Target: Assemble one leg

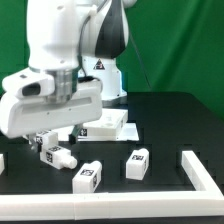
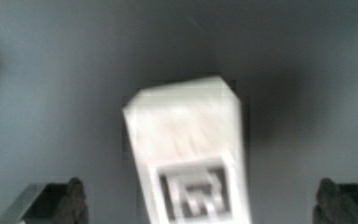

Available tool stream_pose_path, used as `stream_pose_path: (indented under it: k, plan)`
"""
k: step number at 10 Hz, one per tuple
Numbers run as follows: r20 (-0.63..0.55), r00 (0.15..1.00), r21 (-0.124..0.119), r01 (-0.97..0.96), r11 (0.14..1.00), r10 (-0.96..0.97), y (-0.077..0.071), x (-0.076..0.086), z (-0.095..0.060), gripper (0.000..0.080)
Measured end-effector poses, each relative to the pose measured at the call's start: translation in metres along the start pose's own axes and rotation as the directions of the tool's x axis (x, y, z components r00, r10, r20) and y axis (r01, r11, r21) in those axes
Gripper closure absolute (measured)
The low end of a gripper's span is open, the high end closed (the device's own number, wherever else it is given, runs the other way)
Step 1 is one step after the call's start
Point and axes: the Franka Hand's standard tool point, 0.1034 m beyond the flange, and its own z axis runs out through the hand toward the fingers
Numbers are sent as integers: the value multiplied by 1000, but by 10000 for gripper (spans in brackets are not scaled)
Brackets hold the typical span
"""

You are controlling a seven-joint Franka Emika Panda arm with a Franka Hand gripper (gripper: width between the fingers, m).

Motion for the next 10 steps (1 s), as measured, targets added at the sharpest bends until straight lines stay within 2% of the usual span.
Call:
stream_pose_path:
  k: [2,3,4,8,9,10]
  plan:
    - [45,963,22,-267,963,266,-23,20,-18,151]
    - [35,934,22,-357,934,356,-35,38,-23,151]
    - [-12,938,9,-346,938,347,-41,48,-22,151]
    - [-26,940,8,-339,941,339,-44,47,-18,151]
    - [-14,927,11,-376,927,376,-48,50,-20,151]
    - [23,890,13,-455,890,455,-60,66,-30,151]
